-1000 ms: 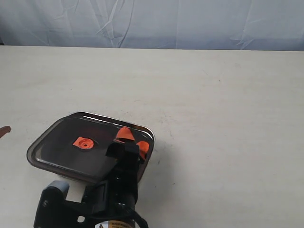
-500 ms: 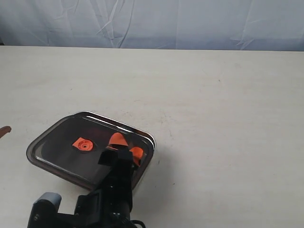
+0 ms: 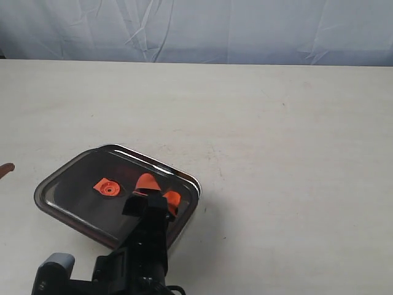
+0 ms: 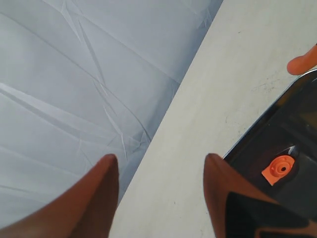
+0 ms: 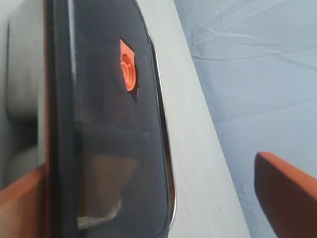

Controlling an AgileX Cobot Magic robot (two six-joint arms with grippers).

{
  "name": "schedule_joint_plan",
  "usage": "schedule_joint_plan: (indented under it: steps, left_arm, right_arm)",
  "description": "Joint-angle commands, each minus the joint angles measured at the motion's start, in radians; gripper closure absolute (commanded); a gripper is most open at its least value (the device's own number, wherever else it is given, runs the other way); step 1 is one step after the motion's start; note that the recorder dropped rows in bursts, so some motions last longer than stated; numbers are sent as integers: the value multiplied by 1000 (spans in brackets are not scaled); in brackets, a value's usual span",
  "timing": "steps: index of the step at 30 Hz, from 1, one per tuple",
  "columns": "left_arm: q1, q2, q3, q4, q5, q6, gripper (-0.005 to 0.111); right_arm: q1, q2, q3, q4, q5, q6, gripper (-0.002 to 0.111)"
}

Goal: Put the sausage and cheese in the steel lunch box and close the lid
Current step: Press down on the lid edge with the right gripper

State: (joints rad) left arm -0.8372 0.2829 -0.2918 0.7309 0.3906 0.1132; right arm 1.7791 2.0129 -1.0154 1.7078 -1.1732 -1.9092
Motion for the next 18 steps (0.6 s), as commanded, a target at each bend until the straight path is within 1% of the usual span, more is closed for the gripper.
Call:
schedule_joint_plan:
  steps: [1,18]
  left_arm:
    - [-3,-9,-2,-9,-6,-8,56]
    - [-3,-9,-2,-21,-3,-8,56]
  right_arm:
    - [45,-38,-1,37,77,5,10]
    - [47,-114,3,37,67,5,10]
